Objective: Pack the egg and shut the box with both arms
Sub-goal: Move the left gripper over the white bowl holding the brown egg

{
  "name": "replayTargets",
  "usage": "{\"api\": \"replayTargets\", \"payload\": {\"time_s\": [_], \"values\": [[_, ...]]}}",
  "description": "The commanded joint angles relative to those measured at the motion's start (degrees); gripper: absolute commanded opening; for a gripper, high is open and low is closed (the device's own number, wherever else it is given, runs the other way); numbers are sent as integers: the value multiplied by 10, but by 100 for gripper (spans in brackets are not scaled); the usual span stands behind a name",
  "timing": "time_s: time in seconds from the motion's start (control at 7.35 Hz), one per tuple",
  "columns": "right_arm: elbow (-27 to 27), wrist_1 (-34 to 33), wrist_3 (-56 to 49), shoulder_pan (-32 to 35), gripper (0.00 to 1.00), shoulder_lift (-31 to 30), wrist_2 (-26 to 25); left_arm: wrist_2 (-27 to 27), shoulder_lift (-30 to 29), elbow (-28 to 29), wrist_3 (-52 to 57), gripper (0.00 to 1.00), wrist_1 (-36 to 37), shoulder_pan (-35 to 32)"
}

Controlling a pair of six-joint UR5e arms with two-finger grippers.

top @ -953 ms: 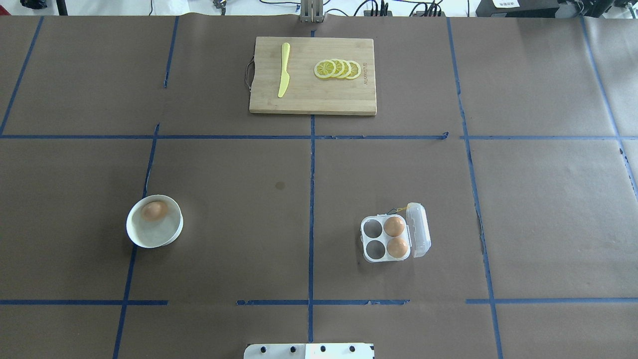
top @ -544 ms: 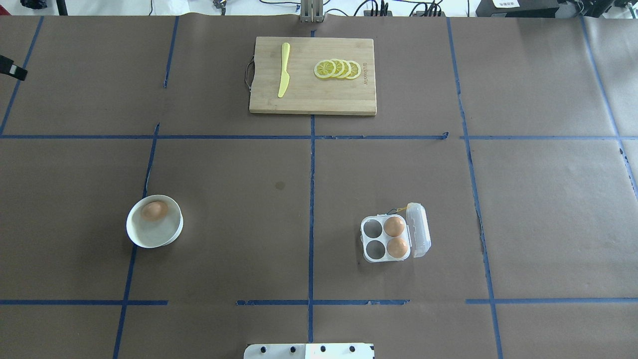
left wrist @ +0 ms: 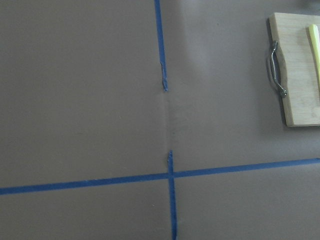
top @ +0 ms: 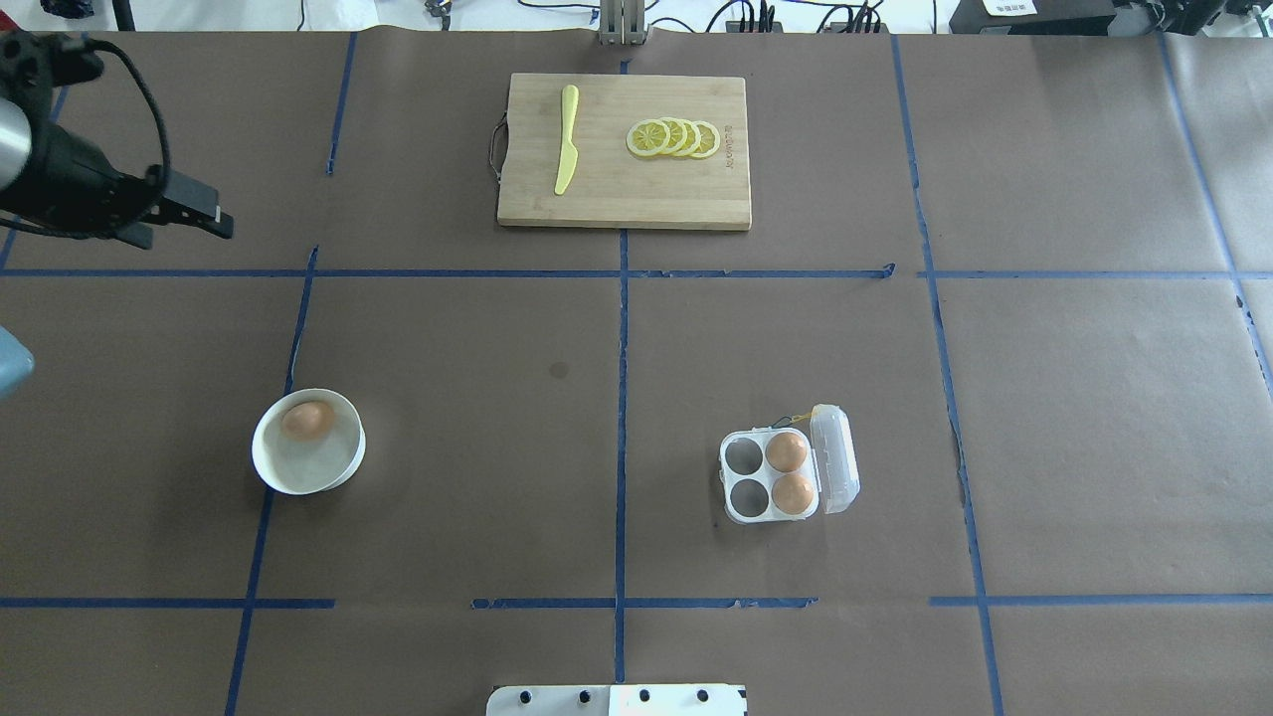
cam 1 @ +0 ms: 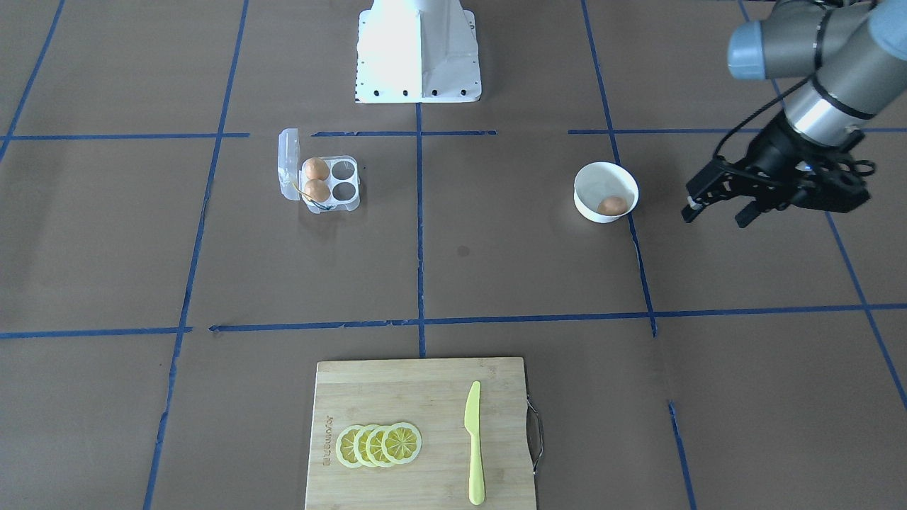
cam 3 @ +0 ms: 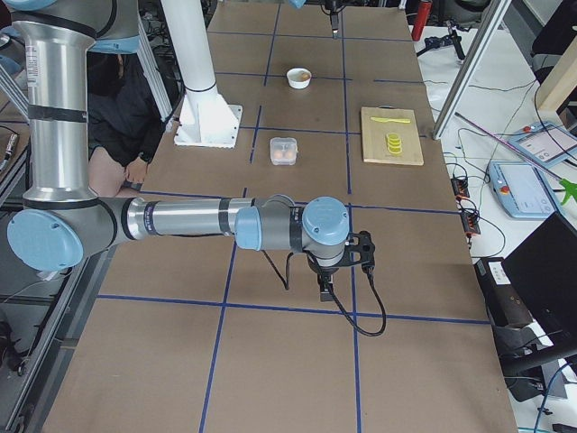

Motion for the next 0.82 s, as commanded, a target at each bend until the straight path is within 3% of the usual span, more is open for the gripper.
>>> {"api": "replayTargets", "payload": {"time_s": [0.0,0.68], "values": [[0,0,0,0,100,-1,7,73,22,-17,-80,100,3,98],[-2,-1,0,0,100,-3,7,115,23,-8,-143,94,25,180]]}}
